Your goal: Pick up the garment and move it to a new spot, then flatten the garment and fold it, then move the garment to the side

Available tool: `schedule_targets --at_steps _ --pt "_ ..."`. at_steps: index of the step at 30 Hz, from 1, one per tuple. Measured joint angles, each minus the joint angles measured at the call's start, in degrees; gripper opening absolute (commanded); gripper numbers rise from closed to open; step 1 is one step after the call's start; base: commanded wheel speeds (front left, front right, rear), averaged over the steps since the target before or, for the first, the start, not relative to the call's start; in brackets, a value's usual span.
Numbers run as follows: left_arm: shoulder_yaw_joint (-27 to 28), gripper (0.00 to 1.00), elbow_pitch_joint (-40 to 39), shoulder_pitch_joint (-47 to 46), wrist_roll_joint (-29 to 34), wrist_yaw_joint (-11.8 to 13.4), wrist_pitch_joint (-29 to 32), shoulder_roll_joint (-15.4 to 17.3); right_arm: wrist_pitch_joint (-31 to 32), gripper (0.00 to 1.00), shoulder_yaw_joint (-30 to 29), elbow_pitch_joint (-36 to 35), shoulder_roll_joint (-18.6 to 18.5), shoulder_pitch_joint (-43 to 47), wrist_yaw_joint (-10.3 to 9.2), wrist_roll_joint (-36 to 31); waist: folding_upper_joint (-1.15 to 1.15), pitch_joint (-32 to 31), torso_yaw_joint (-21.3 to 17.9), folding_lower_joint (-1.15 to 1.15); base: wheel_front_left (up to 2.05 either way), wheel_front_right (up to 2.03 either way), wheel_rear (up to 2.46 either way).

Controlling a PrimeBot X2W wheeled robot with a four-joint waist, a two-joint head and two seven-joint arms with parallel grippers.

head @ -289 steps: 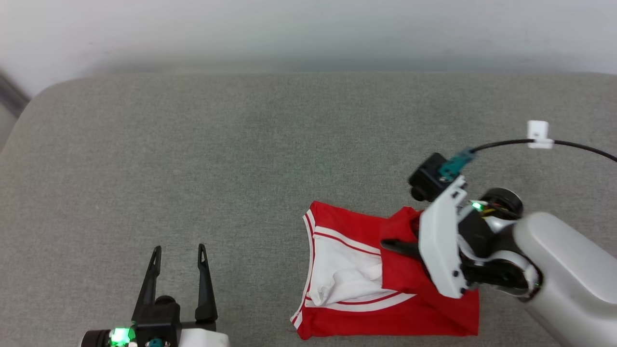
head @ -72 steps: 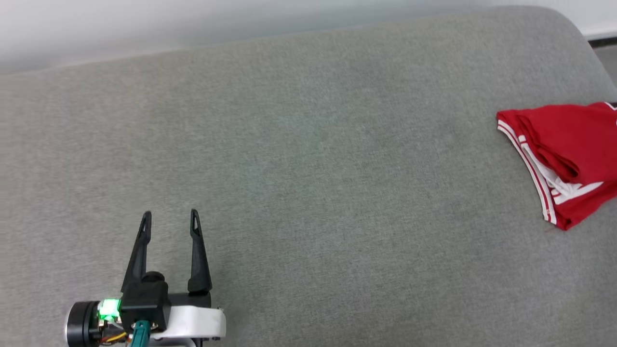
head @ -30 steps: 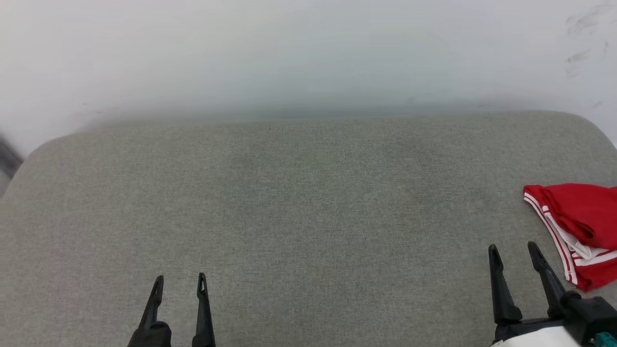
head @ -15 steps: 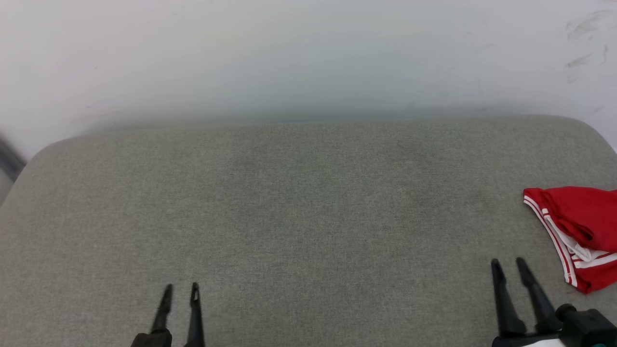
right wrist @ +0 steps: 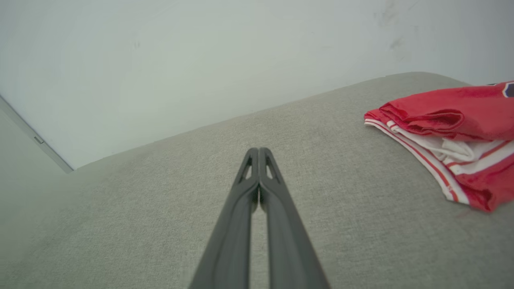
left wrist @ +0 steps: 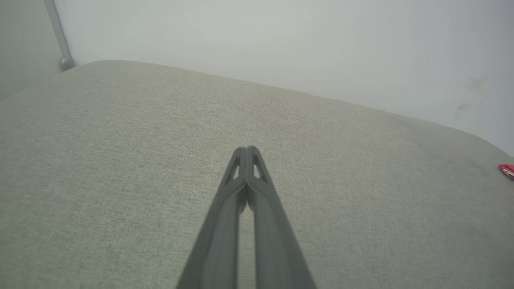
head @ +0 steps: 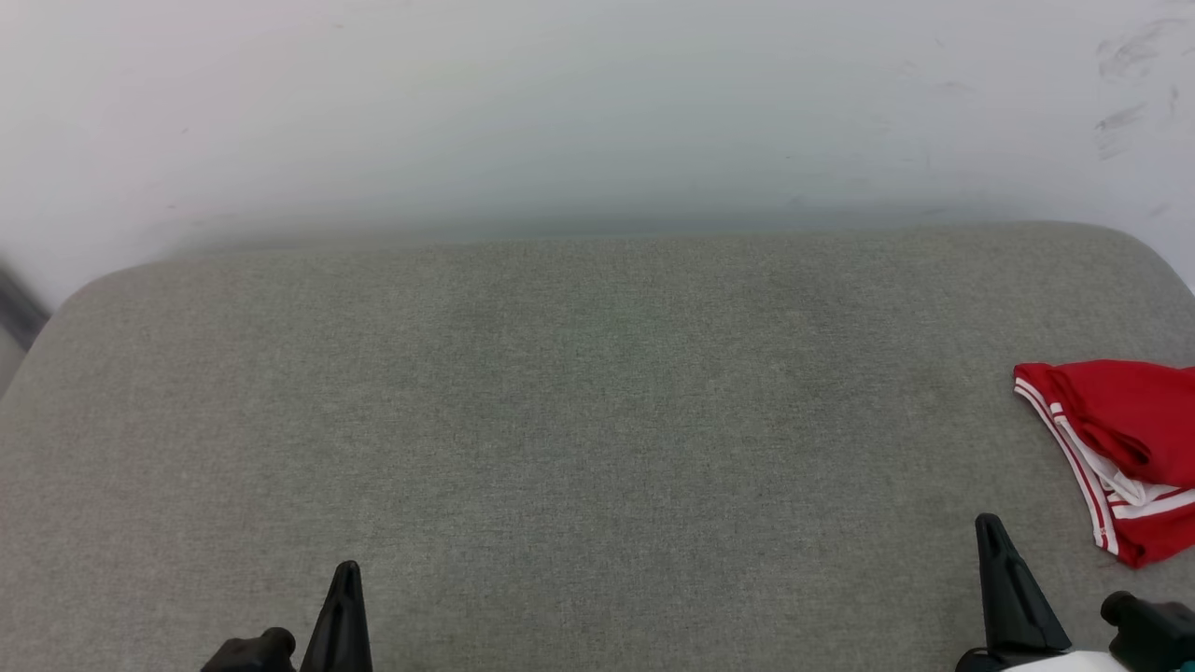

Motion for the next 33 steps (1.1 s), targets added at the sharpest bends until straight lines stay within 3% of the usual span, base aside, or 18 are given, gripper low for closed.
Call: schedule_targets --at_steps 33 --pt "2.31 0.0 4.8 -6.75 -32.22 -4.98 6.08 1.19 6.42 0.0 -0.34 3.31 -0.94 -5.82 -0.01 30.78 0.0 0.36 -0.05 0.0 0.0 0.0 0.0"
